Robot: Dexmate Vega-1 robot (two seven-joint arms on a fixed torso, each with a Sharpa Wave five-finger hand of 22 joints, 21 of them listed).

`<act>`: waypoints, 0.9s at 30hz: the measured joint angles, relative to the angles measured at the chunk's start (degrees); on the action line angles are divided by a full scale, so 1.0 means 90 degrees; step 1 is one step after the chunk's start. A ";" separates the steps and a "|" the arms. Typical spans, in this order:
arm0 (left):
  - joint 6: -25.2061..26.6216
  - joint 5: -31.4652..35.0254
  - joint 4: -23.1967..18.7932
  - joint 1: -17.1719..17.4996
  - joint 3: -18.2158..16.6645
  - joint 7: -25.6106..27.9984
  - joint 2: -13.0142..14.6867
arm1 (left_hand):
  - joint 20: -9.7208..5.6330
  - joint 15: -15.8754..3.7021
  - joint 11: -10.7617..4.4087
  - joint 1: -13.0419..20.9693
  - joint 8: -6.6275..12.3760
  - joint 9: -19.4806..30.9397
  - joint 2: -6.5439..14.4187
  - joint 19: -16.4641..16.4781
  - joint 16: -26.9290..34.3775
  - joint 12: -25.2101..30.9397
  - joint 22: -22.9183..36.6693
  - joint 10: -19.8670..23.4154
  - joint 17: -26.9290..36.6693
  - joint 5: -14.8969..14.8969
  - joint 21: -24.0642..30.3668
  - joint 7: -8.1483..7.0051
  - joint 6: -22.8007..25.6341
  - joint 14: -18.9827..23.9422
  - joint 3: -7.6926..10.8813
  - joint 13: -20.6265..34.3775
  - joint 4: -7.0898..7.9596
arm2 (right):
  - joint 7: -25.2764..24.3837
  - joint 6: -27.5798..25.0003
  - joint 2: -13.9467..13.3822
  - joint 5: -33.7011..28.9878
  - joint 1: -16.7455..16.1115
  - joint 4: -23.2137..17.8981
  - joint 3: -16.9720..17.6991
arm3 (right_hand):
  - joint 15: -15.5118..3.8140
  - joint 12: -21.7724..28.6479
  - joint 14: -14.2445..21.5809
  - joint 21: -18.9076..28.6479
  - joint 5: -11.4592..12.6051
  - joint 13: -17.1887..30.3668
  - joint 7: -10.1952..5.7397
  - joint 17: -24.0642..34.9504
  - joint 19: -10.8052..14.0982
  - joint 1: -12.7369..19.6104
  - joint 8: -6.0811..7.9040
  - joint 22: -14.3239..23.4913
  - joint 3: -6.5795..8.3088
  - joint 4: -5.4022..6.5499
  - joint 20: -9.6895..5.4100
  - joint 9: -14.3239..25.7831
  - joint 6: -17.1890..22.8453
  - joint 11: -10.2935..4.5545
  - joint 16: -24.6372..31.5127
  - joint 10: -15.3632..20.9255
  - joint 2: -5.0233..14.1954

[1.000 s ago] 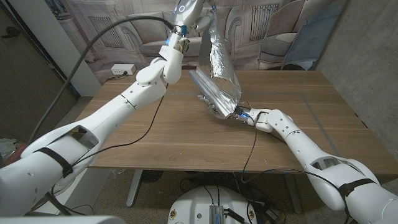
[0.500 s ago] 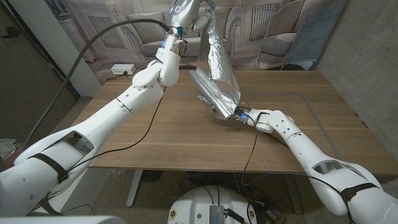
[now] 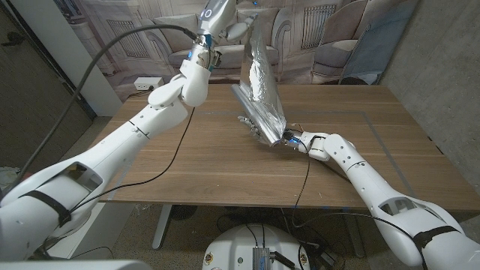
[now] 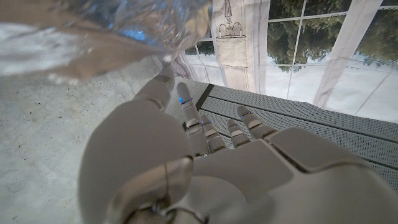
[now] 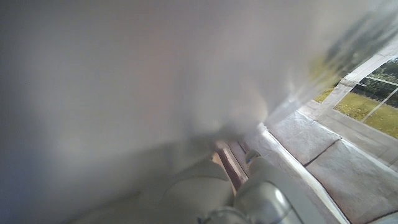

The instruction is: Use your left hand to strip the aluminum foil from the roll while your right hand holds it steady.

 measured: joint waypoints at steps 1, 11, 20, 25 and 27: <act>-0.0063 -0.0020 0.0010 0.0011 -0.0019 0.0013 0.0010 | 0.0056 -0.0004 0.0041 -0.0170 -0.0176 -0.0064 -0.0032 -0.0057 0.0000 0.0000 -0.0006 -0.0103 0.0000 0.0000 -0.0005 -0.0044 -0.0334 -0.0053 -0.0043 0.0000 0.0043 | -0.0012 0.0000 0.0002 0.0000 -0.0004 -0.0014 0.0000 | 0.0000 0.0000 0.0000 0.0000 0.0000 0.0000 0.0000 0.0000 0.0000 -0.0010 0.0000 0.0000 0.0000 0.0000 0.0000 0.0000 0.0000 0.0000 0.0000 0.0000 0.0009; -0.0565 -0.0158 0.0112 0.0145 -0.0220 0.0150 0.0085 | 0.0317 0.0014 0.0168 -0.1325 -0.1162 -0.0420 -0.0318 -0.0474 0.0000 0.0007 0.0004 -0.0690 0.0000 -0.0103 -0.0172 -0.0394 -0.2089 -0.0328 -0.0384 0.0000 0.0436 | -0.0096 0.0010 0.0044 0.0004 -0.0012 -0.0053 -0.0034 | 0.0000 0.0000 0.0000 0.0000 0.0000 0.0000 0.0003 0.0000 -0.0001 -0.0013 0.0000 -0.0001 0.0000 0.0000 0.0001 0.0000 -0.0003 -0.0002 0.0000 0.0002 0.0013; -0.0788 -0.0205 0.0158 0.0228 -0.0348 0.0314 0.0071 | 0.0317 -0.0020 0.0176 -0.1929 -0.1298 -0.0530 -0.0656 -0.0473 0.0000 0.0056 0.0004 -0.0712 0.0000 0.0000 -0.0172 -0.0484 -0.2179 -0.0362 -0.0719 0.0000 0.0714 | -0.0150 0.0039 0.0099 -0.0019 0.0011 -0.0058 -0.0080 | -0.0112 0.0021 0.0114 0.0000 0.0062 0.0047 0.0034 0.0000 -0.0001 0.0306 0.0000 0.0070 0.0319 -0.0248 0.0002 0.0046 0.0202 -0.0067 0.0055 0.0069 0.0310; -0.0826 -0.0197 0.0163 0.0253 -0.0384 0.0356 0.0050 | 0.0281 -0.0020 0.0210 -0.2044 -0.1298 -0.0559 -0.0691 -0.0436 0.0000 0.0056 0.0004 -0.0746 0.0000 0.0047 -0.0172 -0.0485 -0.2177 -0.0362 -0.0781 0.0000 0.0723 | -0.0212 0.0060 0.0108 -0.0033 0.0007 -0.0116 -0.0083 | -0.0131 0.0028 0.0153 0.0000 0.0045 0.0048 0.0049 -0.0014 -0.0001 0.0512 0.0000 0.0117 0.0443 -0.0373 0.0002 0.0060 0.0281 -0.0062 0.0055 0.0080 0.0260; -0.0836 -0.0193 0.0163 0.0267 -0.0394 0.0375 0.0045 | 0.0266 -0.0020 0.0210 -0.2056 -0.1298 -0.0559 -0.0701 -0.0421 0.0000 0.0056 0.0004 -0.0746 -0.0001 0.0048 -0.0172 -0.0505 -0.2157 -0.0362 -0.0797 0.0000 0.0739 | -0.0231 0.0061 0.0109 -0.0033 -0.0005 -0.0135 -0.0082 | -0.0122 0.0028 0.0144 0.0000 0.0019 0.0035 0.0049 -0.0016 -0.0001 0.0485 0.0000 0.0117 0.0414 -0.0381 0.0002 0.0087 0.0281 -0.0062 0.0055 0.0080 0.0208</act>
